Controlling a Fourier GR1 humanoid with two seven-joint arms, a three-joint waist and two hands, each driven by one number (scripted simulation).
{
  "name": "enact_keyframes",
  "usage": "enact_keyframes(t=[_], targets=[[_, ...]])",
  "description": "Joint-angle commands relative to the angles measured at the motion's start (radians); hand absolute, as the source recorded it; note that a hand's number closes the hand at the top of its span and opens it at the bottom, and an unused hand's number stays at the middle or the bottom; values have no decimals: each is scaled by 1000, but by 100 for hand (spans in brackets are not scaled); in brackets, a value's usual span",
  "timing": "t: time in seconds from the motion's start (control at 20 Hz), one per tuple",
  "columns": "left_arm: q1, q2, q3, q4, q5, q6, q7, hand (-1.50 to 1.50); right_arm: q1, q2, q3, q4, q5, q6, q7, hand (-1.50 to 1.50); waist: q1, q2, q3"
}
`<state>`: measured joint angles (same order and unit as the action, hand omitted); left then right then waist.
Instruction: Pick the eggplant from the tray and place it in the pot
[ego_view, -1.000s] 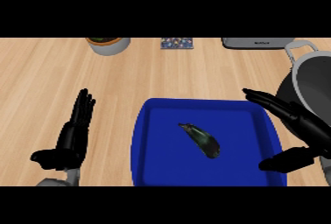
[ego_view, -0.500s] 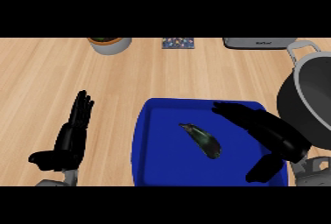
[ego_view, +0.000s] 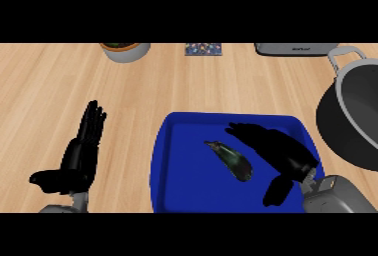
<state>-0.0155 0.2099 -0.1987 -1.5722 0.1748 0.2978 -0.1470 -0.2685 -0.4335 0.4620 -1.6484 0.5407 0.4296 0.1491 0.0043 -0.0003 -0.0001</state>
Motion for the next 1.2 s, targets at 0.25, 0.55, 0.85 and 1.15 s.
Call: enact_keyframes(t=[0.25, 0.55, 0.85, 1.15], targets=[[24, -49, 21, -25, -53, -40, 16, 0, 26, 114, -28, 104, 142, 43, -61, -150, -2, 0, 0], [6, -52, 69, 4, -53, -79, -6, 0, -31, 194, -29, 268, 249, -22, -132, -150, 0, 1, 0], [55, -119, 16, -80, -134, -31, 57, 0, -20, 260, -65, 262, 304, -9, -119, -150, 0, 0, 0], [21, -108, 79, 15, -109, -86, -29, 0, -16, 237, -75, 282, 369, -136, -243, 150, -2, 0, 0]])
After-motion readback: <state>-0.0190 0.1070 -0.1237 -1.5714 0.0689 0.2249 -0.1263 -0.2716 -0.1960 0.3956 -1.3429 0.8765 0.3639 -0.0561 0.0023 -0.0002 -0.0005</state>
